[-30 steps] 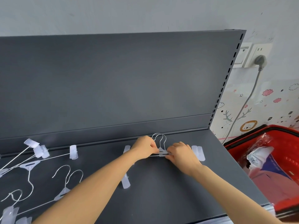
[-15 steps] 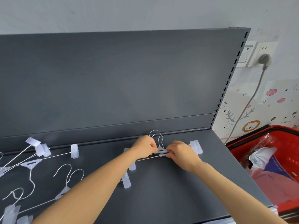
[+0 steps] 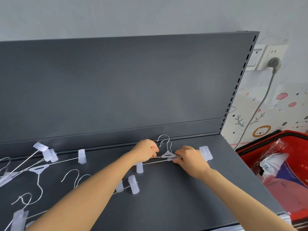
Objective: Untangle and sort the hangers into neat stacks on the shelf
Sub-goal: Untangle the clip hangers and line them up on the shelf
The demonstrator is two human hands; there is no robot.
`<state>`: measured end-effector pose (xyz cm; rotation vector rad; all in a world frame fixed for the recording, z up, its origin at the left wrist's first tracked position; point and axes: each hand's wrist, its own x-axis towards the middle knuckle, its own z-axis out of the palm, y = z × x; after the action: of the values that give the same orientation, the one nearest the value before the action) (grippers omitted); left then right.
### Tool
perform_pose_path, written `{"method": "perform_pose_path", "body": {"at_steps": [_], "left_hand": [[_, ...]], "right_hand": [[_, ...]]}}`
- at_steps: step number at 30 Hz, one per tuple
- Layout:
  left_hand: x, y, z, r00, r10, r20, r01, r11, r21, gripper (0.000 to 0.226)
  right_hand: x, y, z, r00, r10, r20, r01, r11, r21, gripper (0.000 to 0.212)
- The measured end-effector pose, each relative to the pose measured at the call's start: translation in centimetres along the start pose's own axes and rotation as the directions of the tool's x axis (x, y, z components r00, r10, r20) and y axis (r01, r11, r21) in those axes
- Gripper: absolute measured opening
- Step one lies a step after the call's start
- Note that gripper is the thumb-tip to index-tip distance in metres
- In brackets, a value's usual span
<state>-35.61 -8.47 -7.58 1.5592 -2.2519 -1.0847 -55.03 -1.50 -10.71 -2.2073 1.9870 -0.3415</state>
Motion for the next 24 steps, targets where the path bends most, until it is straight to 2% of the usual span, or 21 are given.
{"method": "perform_pose_path", "body": {"at_steps": [6,12,15,20,24], "left_hand": [[-0.8,-0.8,-1.1,0.995,0.082,-0.064,-0.076,0.993,0.088,0.023],[-1.8,-1.4,-1.3,0.995,0.056,0.084,-0.075,0.963,0.258,0.022],[-2.1,-1.6,-1.0,0.997,0.049,0.056,-0.065,0.940,0.335,0.020],[-1.7,-1.7,-0.5,0.999,0.036,0.030,-0.045,0.935,0.352,0.015],[-1.3,-1.8,-0.7,0.999,0.027,0.036,-0.037,0.948,0.317,0.015]], "right_hand": [[-0.2,-0.7,-0.2,1.000,0.005,0.018,-0.005,1.000,0.009,0.029],[-0.3,-1.0,-0.6,0.997,0.053,0.063,-0.052,0.999,-0.017,0.028],[-0.2,-1.3,-0.8,0.991,0.083,0.105,-0.081,0.996,-0.029,0.037],[0.0,-1.8,-0.5,0.985,0.123,0.125,-0.127,0.992,0.024,0.021],[0.0,-1.3,-0.3,0.981,0.148,0.123,-0.153,0.988,0.028,0.022]]}}
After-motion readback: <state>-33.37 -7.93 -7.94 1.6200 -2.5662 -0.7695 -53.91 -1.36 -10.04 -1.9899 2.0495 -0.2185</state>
